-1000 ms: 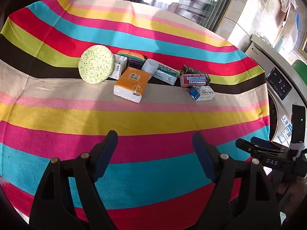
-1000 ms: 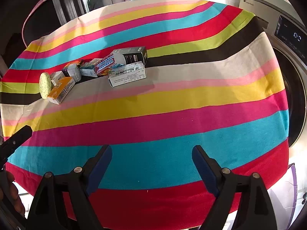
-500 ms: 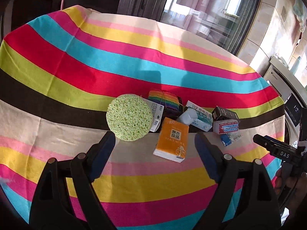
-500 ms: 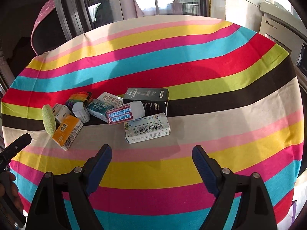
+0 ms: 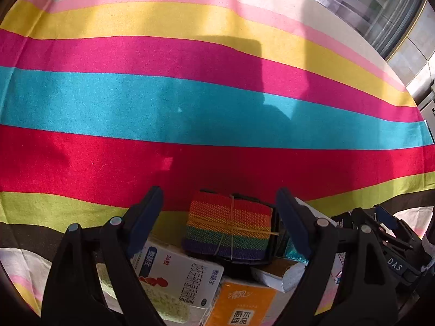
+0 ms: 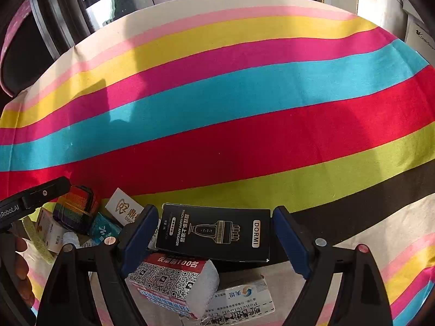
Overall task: Organize objects
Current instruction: 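Grasp black DORMI box with right tool while left tool grasps green round sponge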
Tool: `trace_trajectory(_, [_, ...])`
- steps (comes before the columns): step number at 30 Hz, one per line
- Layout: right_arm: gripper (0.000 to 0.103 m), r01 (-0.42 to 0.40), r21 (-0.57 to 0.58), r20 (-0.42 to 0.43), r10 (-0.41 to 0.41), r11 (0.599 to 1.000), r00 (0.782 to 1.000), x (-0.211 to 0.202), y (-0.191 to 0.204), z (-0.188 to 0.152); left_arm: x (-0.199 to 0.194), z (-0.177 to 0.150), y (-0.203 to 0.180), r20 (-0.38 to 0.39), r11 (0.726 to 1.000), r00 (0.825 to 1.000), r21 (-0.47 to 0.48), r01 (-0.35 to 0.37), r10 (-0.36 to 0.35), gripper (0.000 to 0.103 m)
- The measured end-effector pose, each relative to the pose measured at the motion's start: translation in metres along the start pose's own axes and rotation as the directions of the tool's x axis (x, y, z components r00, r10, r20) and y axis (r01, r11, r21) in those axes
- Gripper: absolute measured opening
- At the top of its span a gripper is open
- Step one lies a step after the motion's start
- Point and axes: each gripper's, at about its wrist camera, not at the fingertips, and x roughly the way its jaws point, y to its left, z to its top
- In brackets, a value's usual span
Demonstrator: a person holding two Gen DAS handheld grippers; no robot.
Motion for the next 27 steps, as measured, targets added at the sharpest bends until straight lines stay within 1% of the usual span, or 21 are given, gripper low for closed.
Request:
trace_trajectory(1, [0.087, -0.025, 0.009, -0.006, 0.025, 1.0, 1.0, 0.006, -0.001, 0.004, 0.005, 0.001, 0.001, -0.018, 1.0, 1.0, -0.004, -0.005, 0.005, 0.069])
trace_trajectory(2, [0.087, -0.047, 0.01, -0.014, 0.047, 0.999, 0.999, 0.012, 0.0, 0.007, 0.012, 0.002, 0.002, -0.041, 1.0, 0.999, -0.002, -0.025, 0.025, 0.062])
trace_trajectory(5, [0.086, -0.062, -0.027, -0.027, 0.061, 0.998, 0.998, 0.026, 0.011, 0.014, 0.02, 0.002, 0.002, -0.05, 0.999, 0.998, -0.003, -0.043, 0.043, 0.059])
trace_trajectory(7, [0.086, -0.065, -0.064, -0.044, 0.062, 0.996, 0.997, 0.033, 0.023, 0.018, 0.019, -0.002, -0.002, -0.049, 0.999, 0.998, -0.003, -0.049, 0.048, 0.054])
trace_trajectory(8, [0.085, -0.065, -0.086, -0.047, 0.061, 0.994, 0.997, 0.035, 0.03, 0.016, 0.019, -0.005, -0.003, -0.055, 0.999, 0.998, -0.009, -0.037, 0.037, 0.053])
trace_trajectory(9, [0.085, -0.074, -0.106, -0.051, 0.069, 0.992, 0.996, 0.036, 0.036, 0.013, 0.02, -0.01, -0.004, -0.074, 1.0, 0.997, -0.022, -0.01, 0.008, 0.053])
trace_trajectory(11, [0.085, -0.107, -0.127, -0.055, 0.101, 0.986, 0.993, 0.032, 0.045, 0.004, 0.019, -0.019, -0.006, -0.082, 1.0, 0.997, -0.018, -0.012, 0.011, 0.054])
trace_trajectory(13, [0.085, -0.122, -0.141, -0.057, 0.115, 0.982, 0.992, 0.026, 0.048, -0.006, 0.015, -0.03, -0.007, -0.088, 1.0, 0.996, -0.004, -0.012, 0.011, 0.054])
trace_trajectory(16, [0.085, -0.132, -0.158, -0.058, 0.124, 0.979, 0.991, 0.016, 0.048, -0.021, 0.007, -0.05, -0.019, -0.096, 0.997, 0.994, 0.071, -0.037, 0.043, 0.054])
trace_trajectory(18, [0.085, -0.13, -0.175, -0.059, 0.122, 0.976, 0.991, 0.009, 0.048, -0.03, 0.003, -0.068, -0.024, -0.117, 0.995, 0.992, 0.094, -0.027, 0.038, 0.054])
trace_trajectory(20, [0.084, -0.13, -0.192, -0.063, 0.119, 0.973, 0.991, 0.0, 0.048, -0.041, -0.005, -0.084, -0.023, -0.113, 0.994, 0.993, 0.102, -0.022, 0.034, 0.055])
trace_trajectory(23, [0.084, -0.147, -0.188, -0.072, 0.135, 0.971, 0.988, -0.009, 0.041, -0.057, -0.016, -0.108, -0.022, -0.126, 0.995, 0.992, 0.1, -0.005, 0.018, 0.055])
trace_trajectory(24, [0.084, -0.15, -0.189, -0.072, 0.139, 0.971, 0.988, -0.014, 0.038, -0.064, -0.02, -0.117, -0.024, -0.119, 0.993, 0.993, 0.116, -0.003, 0.017, 0.055])
trace_trajectory(26, [0.084, -0.151, -0.19, -0.07, 0.14, 0.97, 0.988, -0.023, 0.034, -0.078, -0.034, -0.132, -0.025, -0.082, 0.991, 0.996, 0.135, -0.014, 0.026, 0.056])
trace_trajectory(27, [0.085, -0.153, -0.19, -0.071, 0.142, 0.97, 0.987, -0.029, 0.033, -0.084, -0.039, -0.138, -0.022, -0.09, 0.992, 0.996, 0.122, 0.004, 0.007, 0.056])
